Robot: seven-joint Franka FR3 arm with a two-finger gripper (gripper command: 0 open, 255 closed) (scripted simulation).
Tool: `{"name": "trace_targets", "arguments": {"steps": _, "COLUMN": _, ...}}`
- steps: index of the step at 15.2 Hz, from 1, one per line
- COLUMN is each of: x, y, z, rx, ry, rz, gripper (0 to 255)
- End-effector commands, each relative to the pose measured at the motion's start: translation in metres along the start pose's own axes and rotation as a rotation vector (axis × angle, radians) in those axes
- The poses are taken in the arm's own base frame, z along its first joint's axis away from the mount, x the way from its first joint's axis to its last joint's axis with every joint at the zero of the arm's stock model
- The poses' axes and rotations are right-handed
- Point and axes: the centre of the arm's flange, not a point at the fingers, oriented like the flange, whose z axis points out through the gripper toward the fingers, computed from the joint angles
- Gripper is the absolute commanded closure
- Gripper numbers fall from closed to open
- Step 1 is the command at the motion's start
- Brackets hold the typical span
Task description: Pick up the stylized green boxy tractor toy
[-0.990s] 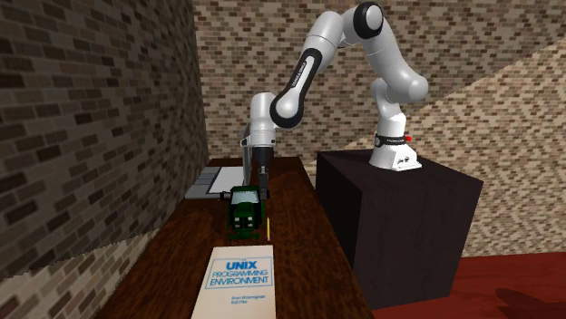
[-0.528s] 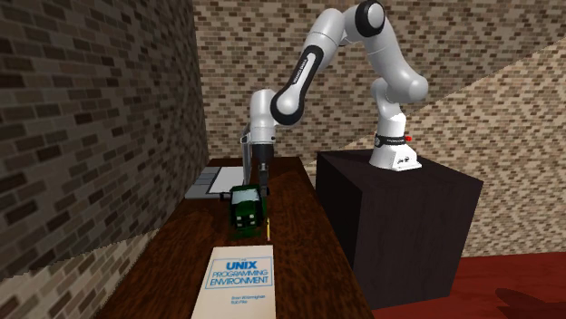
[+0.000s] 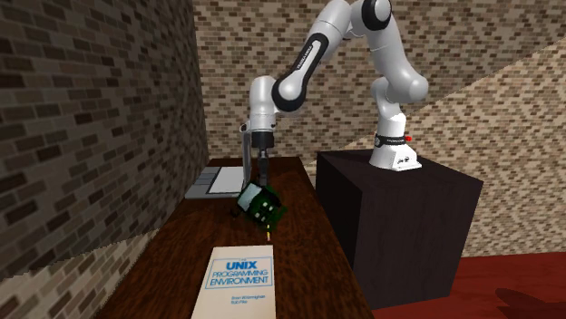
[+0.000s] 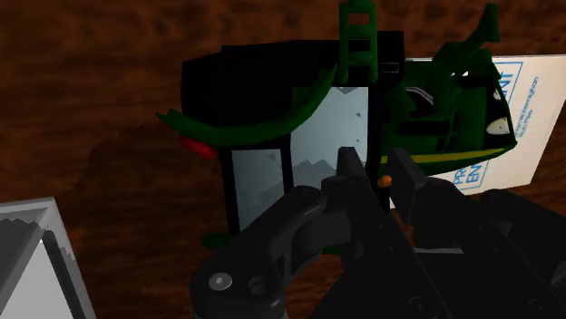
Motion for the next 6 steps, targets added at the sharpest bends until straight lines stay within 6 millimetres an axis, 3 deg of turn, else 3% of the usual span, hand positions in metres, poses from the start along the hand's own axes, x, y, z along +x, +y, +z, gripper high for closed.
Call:
{"name": "trace_targets", "arguments": {"steps": 1, "x": 0.002, "y": -0.004, "z": -0.011, "rx": 0.001, "ry": 0.002, "rz": -0.001, "gripper": 255}}
{"name": "trace_targets", "arguments": {"steps": 6, "x": 0.002, "y": -0.01, "z": -0.027, "rx": 0.001, "ry": 0.002, "rz": -0.001, "gripper": 255}}
